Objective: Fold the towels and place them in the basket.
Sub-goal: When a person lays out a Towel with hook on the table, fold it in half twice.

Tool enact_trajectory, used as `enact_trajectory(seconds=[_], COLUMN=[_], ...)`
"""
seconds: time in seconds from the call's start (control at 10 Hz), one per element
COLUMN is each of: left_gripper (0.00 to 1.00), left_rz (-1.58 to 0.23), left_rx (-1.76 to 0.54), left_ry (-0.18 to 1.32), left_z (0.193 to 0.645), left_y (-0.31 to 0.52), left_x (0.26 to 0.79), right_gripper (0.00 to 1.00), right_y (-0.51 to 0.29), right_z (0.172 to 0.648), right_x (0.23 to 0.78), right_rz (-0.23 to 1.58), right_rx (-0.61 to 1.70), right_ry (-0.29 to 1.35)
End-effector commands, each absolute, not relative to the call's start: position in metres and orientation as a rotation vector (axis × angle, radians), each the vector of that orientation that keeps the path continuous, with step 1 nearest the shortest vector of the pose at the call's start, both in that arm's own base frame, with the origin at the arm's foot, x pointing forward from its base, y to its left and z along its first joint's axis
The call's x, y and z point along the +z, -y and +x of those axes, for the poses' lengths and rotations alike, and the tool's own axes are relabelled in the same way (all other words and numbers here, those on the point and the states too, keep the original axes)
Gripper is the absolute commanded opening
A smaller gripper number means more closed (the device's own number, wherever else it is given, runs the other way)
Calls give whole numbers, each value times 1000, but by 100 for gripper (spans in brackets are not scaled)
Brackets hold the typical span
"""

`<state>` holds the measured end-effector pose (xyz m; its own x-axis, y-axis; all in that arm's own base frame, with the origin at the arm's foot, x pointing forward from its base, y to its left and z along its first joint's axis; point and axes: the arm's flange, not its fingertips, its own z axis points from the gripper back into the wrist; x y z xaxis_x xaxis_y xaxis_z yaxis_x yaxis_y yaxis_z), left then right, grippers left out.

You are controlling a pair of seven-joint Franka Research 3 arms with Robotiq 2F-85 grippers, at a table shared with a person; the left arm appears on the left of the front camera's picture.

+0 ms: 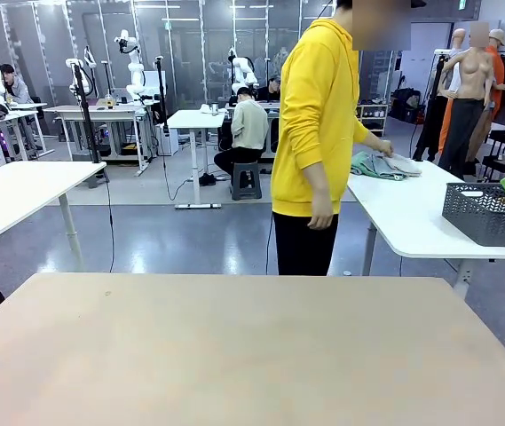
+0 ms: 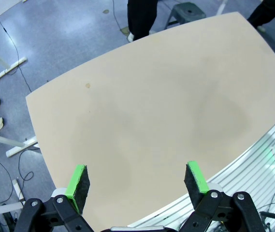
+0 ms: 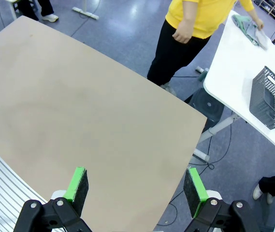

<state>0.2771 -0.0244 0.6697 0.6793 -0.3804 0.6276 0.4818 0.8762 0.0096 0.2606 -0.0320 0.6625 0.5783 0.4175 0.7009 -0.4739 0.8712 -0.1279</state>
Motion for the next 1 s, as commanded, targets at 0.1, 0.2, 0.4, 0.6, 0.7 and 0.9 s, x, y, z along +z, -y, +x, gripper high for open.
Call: enact_trajectory(seconds=[0.1,0.2,0.4,0.6,0.7,0.9], left_gripper=[100,100,100,100,100,100], left_rz=[-161,-161,-161,-161,-161,-161], left_rx=[-486,-486,-486,-486,-486,-486], left_ry=[665,665,665,665,665,665], left_z=[277,277,277,277,277,277], left_y=[24,24,24,24,24,24], left_x=[670,670,670,670,670,670], right_gripper=[100,100,100,100,100,100], right_y=[31,31,31,31,31,31], right_z=[261,261,261,261,261,261], right_x=[663,663,663,663,663,663], right_rz=[76,76,76,76,76,76], right_rx=[524,524,524,524,524,524], right_ry=[804,804,804,804,804,804])
